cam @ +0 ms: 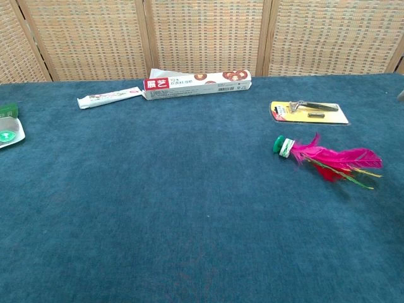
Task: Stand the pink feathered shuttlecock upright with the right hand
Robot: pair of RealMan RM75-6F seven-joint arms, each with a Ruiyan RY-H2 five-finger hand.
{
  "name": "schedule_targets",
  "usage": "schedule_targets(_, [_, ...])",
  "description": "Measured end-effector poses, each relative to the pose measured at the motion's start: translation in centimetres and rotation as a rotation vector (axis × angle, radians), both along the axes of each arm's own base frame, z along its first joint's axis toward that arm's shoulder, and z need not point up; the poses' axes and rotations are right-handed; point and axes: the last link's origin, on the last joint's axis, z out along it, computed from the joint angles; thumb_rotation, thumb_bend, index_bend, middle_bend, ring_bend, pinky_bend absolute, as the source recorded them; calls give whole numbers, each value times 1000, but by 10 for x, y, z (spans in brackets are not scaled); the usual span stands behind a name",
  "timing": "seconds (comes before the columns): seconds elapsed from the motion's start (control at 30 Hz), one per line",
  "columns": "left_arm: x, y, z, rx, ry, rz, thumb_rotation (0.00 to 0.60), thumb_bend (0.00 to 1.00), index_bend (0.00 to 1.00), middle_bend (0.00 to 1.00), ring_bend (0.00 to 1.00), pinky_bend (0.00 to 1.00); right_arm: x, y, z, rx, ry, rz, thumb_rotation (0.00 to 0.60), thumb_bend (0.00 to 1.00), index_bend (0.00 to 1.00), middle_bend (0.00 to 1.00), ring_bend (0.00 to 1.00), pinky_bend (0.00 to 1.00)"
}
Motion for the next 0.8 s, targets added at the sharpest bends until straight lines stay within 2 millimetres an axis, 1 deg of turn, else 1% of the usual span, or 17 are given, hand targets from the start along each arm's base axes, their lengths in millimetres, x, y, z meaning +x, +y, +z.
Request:
schedule_targets(0.07, [0, 0, 0, -4, -5, -1, 600, 0, 0, 0, 0, 0, 6, -9, -6, 8, -11, -18, 600, 302, 272, 0, 0, 0])
schedule_targets(0.2, [-1, 1, 0, -9, -14, 3, 600, 0, 0, 0, 0, 0, 17, -27, -26, 43, -30, -60, 600, 302, 272, 0, 0, 0])
schedule_targets(0.3, [-3, 2, 1, -9, -16, 9, 600, 0, 0, 0, 0, 0, 20, -35, -39, 72, -29, -88, 600, 301, 272, 0, 0, 0])
schedule_targets(0.5, [-4, 3, -1, -18, -16, 15, 600, 0, 0, 0, 0, 0, 15, -43, -60, 123, -17, -155, 600, 301, 272, 0, 0, 0])
schedule_targets(0.6, [-4, 3, -2, -21, -14, 14, 600, 0, 0, 0, 0, 0, 12, -45, -67, 138, -13, -179, 600, 302, 275, 0, 0, 0])
schedule_targets(0.8, [-4, 3, -1, -17, -15, 13, 600, 0, 0, 0, 0, 0, 5, -51, -71, 134, 3, -207, 600, 302, 295, 0, 0, 0])
